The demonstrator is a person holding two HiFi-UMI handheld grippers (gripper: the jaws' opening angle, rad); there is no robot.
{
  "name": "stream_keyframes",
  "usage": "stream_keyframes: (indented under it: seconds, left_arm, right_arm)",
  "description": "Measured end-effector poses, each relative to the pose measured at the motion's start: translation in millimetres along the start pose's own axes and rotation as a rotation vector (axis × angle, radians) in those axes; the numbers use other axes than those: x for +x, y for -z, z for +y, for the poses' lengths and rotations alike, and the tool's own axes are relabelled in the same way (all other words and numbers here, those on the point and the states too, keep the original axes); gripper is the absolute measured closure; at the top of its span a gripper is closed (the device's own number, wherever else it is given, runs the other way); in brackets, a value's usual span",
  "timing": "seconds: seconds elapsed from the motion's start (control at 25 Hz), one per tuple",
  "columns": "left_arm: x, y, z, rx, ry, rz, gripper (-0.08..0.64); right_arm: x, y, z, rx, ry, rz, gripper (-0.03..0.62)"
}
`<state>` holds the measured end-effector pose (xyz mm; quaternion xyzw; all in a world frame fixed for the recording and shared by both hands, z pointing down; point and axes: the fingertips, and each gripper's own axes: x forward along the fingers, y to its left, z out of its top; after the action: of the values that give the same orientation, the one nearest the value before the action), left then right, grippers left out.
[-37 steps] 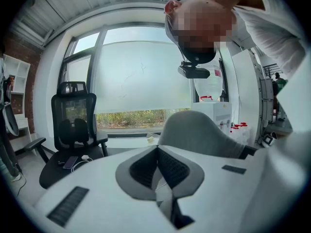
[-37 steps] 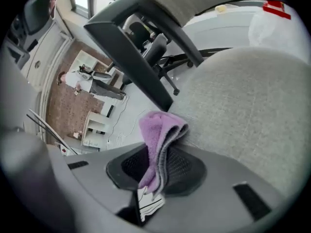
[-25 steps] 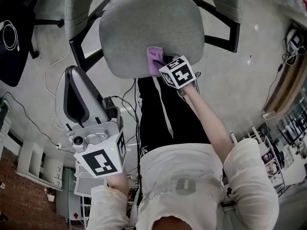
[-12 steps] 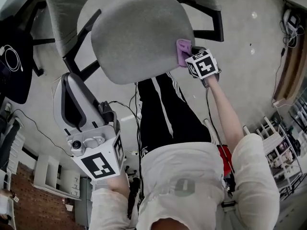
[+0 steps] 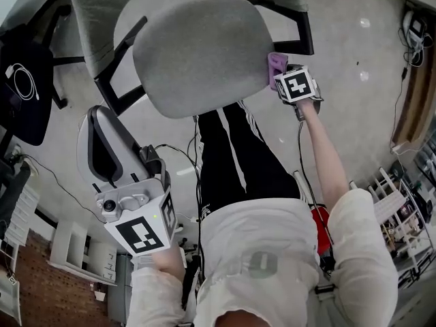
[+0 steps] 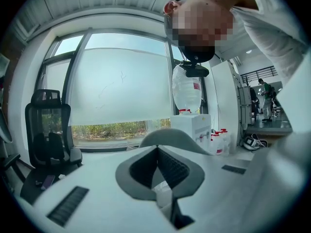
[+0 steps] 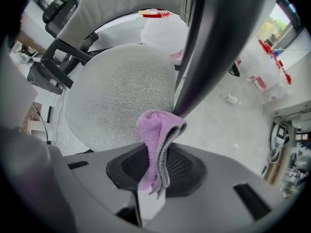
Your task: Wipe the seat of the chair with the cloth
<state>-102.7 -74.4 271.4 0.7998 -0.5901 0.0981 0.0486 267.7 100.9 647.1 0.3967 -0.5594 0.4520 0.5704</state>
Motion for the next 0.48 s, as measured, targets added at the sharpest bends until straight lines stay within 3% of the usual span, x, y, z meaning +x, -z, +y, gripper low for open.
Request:
stream_keyframes:
  seconds: [0.12, 0.24, 0.48]
  left_arm:
    - [-6, -17, -2, 0.012, -0.008, -0.022, 0.546]
    - [-11, -51, -1, 0.024, -0.016, -0.087, 0.547]
    - [-40, -147, 7, 0.043, -0.053, -0.192, 0.547]
  right_arm:
    - [-15, -15, 5, -0.003, 0.027, -0.018, 0.505]
    - [-54, -62, 30, -0.009, 0.012, -0.125, 0.505]
    - [-229, -170, 113, -0.055, -0.113, -0.531, 0.505]
